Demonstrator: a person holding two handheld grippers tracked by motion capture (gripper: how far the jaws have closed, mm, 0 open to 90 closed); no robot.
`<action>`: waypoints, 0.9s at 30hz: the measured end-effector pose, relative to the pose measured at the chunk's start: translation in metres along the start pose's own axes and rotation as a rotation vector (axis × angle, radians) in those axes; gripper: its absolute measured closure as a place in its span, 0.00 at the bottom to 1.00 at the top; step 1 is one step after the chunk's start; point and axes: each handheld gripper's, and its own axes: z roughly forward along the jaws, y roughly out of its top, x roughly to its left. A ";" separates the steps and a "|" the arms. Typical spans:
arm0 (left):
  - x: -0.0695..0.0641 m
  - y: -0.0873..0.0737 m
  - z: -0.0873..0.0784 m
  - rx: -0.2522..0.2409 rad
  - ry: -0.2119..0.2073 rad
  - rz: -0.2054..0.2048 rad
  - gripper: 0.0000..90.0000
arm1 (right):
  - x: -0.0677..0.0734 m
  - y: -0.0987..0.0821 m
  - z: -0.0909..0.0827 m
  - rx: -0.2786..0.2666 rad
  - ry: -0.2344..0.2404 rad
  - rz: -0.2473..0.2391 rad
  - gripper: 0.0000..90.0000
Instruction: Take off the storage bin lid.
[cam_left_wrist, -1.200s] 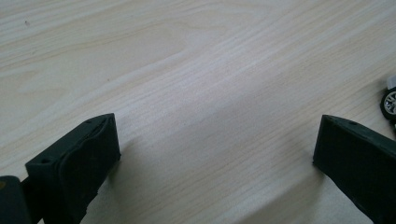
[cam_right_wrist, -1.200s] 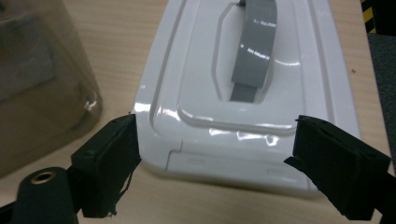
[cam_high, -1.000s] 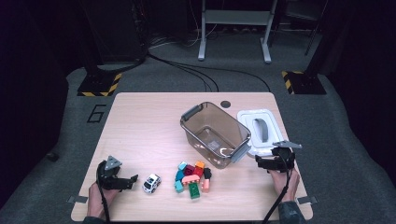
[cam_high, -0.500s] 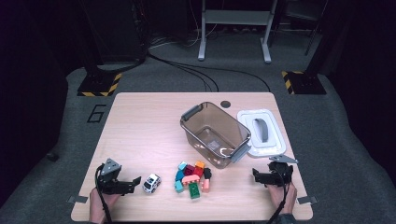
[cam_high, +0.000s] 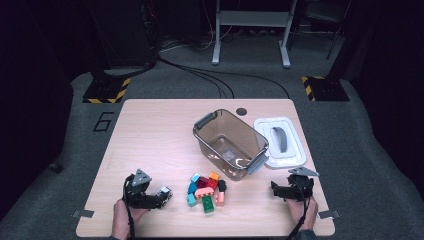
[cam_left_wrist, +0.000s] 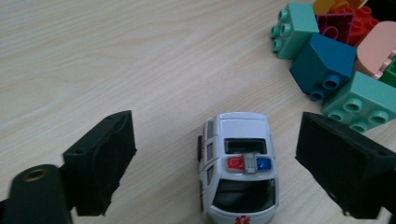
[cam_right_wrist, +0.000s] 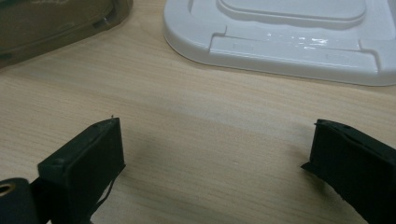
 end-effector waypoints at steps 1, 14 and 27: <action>-0.002 0.001 0.002 0.010 0.003 -0.001 0.17 | 0.000 0.000 0.000 -0.001 0.001 0.000 0.02; -0.010 0.012 0.025 0.149 -0.006 0.018 0.46 | 0.002 0.000 0.001 0.010 -0.016 -0.018 0.04; -0.013 0.014 0.027 0.171 0.021 0.031 0.54 | 0.001 -0.001 0.000 -0.003 -0.013 -0.009 0.05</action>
